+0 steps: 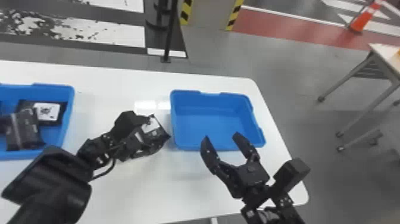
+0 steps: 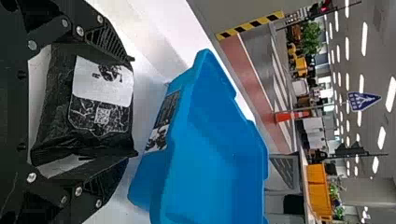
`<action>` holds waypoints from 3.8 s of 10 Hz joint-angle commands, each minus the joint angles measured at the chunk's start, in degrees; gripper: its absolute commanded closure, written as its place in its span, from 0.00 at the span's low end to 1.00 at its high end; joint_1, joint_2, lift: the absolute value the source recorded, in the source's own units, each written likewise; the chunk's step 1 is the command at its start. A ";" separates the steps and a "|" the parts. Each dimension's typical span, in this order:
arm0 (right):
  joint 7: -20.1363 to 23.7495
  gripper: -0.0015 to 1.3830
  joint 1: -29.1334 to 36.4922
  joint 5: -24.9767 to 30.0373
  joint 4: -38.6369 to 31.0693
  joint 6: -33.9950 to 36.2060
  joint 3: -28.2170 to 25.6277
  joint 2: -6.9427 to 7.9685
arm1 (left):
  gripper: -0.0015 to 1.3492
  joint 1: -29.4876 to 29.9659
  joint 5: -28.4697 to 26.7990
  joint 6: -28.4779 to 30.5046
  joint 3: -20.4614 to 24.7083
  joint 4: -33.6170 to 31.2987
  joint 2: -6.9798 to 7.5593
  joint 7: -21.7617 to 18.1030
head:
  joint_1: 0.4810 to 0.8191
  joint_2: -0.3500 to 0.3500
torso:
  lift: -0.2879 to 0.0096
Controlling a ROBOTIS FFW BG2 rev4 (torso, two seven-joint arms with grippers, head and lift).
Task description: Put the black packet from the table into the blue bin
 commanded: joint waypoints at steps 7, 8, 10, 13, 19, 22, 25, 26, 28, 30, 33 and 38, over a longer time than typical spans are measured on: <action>0.18 0.10 0.16 -1.13 0.66 -0.80 -0.11 0.00 | 0.90 0.37 -2.74 -1.95 -1.46 0.79 0.78 0.32 | 0.63 0.07 | 0.60; 0.18 0.10 0.58 -1.36 0.38 -0.80 -0.22 0.00 | 0.90 0.37 -2.62 -4.77 -0.55 0.09 0.95 0.40 | 0.63 0.06 | 0.60; 0.18 0.10 0.86 -1.47 0.10 -0.80 -0.22 0.00 | 0.90 5.01 -0.91 -5.33 2.54 -13.27 3.41 0.23 | 0.63 0.07 | 0.60; 0.18 0.10 1.56 -1.59 -0.32 -0.80 -0.22 -0.09 | 0.90 13.44 -1.02 -4.48 12.59 -30.43 8.07 -1.35 | 0.63 0.18 | 0.60; 0.18 0.10 2.13 -1.59 -0.61 -0.80 -0.22 -0.26 | 0.65 20.62 -14.39 1.14 37.39 -31.55 6.58 -4.96 | 0.63 0.63 | 0.60; 0.18 0.10 2.13 -1.59 -0.61 -0.66 -0.22 -0.26 | 0.11 22.87 -10.05 -4.77 43.90 -31.55 2.18 -4.87 | 0.63 0.76 | 0.60; 0.18 0.10 2.83 -1.59 -1.17 -0.66 -0.34 -0.26 | 0.21 29.90 2.98 -15.87 49.84 -31.55 -1.31 -2.41 | 0.63 0.82 | 0.60; 0.18 0.10 2.97 -1.47 -1.45 -0.66 -0.34 -0.26 | 0.21 33.27 9.38 -20.23 48.24 -31.55 -1.31 0.14 | 0.63 0.84 | 0.60; 0.18 0.10 3.25 -1.02 -2.01 -0.37 -0.34 -0.35 | 0.21 41.57 22.51 -26.70 42.07 -34.93 -1.31 5.94 | 0.63 0.84 | 0.60; 0.18 0.10 3.53 -0.67 -2.15 -0.09 -0.34 -0.26 | 0.21 49.02 29.71 -32.75 37.50 -39.15 -1.31 11.92 | 0.63 0.81 | 0.60; 0.09 0.10 3.53 0.24 -2.43 0.19 -0.34 -0.18 | 0.22 51.41 33.71 -32.89 32.47 -40.41 -1.31 15.70 | 0.63 0.79 | 0.60; 0.09 0.10 3.39 0.24 -2.43 0.19 -0.34 0.00 | 0.22 51.41 33.94 -34.44 31.79 -40.41 -1.31 16.22 | 0.63 0.76 | 0.60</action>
